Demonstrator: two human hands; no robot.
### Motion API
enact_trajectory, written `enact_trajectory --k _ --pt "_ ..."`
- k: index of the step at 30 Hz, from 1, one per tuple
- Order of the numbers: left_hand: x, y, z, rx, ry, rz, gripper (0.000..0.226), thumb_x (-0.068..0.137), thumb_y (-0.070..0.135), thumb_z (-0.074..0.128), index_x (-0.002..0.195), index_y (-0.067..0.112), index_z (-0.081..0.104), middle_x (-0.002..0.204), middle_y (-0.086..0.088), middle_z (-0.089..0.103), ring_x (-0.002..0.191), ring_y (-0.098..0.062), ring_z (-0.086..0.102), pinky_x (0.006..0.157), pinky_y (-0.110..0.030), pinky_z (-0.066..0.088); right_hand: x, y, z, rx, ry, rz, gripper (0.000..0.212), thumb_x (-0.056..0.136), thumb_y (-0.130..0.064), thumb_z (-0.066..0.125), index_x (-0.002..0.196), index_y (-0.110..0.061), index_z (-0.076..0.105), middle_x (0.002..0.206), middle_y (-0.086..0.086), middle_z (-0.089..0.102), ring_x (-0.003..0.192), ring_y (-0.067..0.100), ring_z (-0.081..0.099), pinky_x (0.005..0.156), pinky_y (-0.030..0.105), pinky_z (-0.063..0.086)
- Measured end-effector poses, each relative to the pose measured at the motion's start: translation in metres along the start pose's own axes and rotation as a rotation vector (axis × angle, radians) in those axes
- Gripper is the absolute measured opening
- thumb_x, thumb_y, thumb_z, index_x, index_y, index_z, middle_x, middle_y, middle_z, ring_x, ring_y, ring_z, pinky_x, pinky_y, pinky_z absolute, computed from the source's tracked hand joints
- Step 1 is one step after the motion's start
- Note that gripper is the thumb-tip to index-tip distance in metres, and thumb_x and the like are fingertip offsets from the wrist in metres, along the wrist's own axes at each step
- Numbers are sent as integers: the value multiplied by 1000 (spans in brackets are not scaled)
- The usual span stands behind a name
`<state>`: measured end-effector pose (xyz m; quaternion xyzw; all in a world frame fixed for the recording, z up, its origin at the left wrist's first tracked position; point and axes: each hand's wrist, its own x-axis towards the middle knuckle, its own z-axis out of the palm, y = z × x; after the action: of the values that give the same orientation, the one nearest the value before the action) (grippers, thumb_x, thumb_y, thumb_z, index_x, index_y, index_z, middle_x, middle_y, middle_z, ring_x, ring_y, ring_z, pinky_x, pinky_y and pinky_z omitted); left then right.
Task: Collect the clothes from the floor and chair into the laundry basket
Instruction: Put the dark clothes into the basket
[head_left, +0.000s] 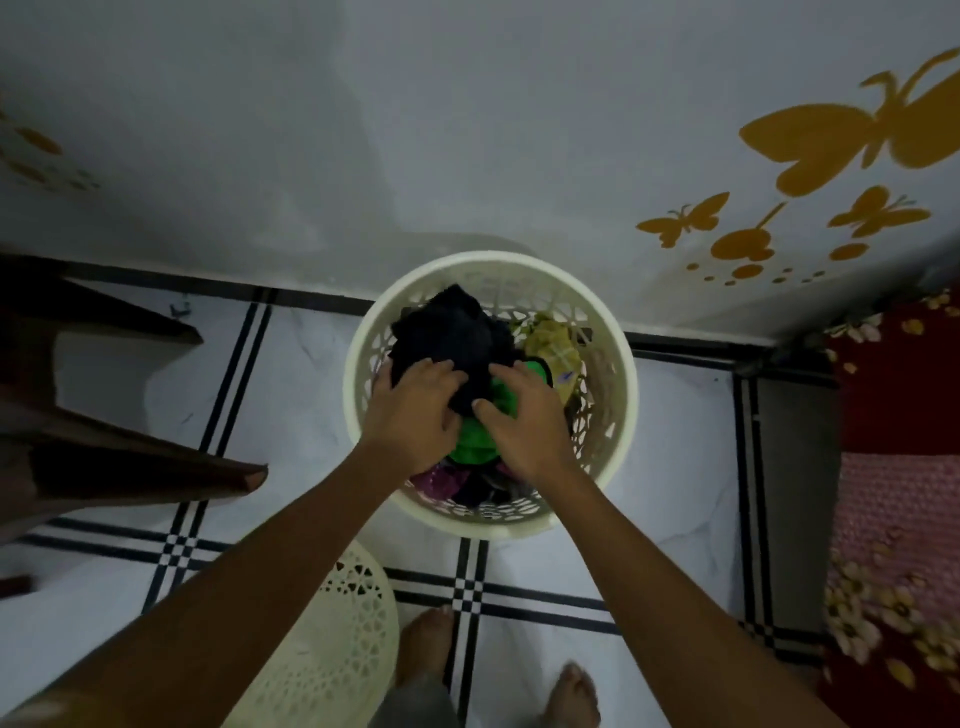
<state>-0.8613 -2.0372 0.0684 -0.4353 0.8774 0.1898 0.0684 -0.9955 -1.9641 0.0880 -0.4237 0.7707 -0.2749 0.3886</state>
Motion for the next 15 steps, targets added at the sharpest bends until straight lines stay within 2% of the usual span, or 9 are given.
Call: enact_trajectory --k 1,3,5,7,9,10,12,15 --pt "0 -2 2 99 -50 55 50 90 31 45 140 26 43 154 1 35 144 -20 25 119 -54 3 -3 2 10 -48 -26 19 52 88 -23 65 137 -7 53 143 19 49 136 30 39 111 33 29" --pt "0 -11 7 211 -133 102 50 93 36 40 141 25 41 157 -1 29 146 -22 19 117 -55 -5 -9 6 33 -129 -79 56 57 84 -36 63 134 -9 56 137 19 53 129 35 46 109 38 36" --pt "-2 -23 14 266 -200 93 51 93 36 38 142 22 40 157 -3 29 147 -24 17 118 -55 -6 -20 13 56 -155 -183 73 63 76 -52 62 126 -13 58 124 13 61 116 33 56 97 42 47" --pt "-12 -37 25 310 -232 97 52 93 37 34 141 19 41 154 -4 34 145 -26 22 118 -53 -4 -33 24 76 -241 -382 78 73 71 -55 69 129 -15 53 125 9 60 115 30 57 92 41 50" --pt "-26 -53 39 343 -206 125 62 87 41 24 139 16 46 145 -7 48 138 -27 36 117 -52 -1 -50 36 93 -417 -512 68 72 78 -41 72 139 -14 45 133 10 57 119 31 54 96 39 46" --pt "-37 -61 47 341 -185 134 68 84 43 19 137 15 49 138 -10 55 133 -28 43 116 -51 1 -60 41 102 -483 -491 42 68 82 -31 68 143 -17 41 135 9 56 120 31 54 101 39 42" --pt "-51 -69 54 304 -129 142 74 82 46 13 133 13 55 125 -15 65 128 -30 51 115 -50 4 -70 41 109 -460 -360 19 65 84 -12 58 146 -25 41 133 7 60 121 28 55 107 37 31" --pt "-65 -66 57 307 -175 69 70 89 47 9 143 17 42 139 -8 55 140 -24 35 117 -51 2 -73 39 112 -368 -275 70 58 86 -3 51 138 -31 52 123 3 67 120 25 55 116 44 14"
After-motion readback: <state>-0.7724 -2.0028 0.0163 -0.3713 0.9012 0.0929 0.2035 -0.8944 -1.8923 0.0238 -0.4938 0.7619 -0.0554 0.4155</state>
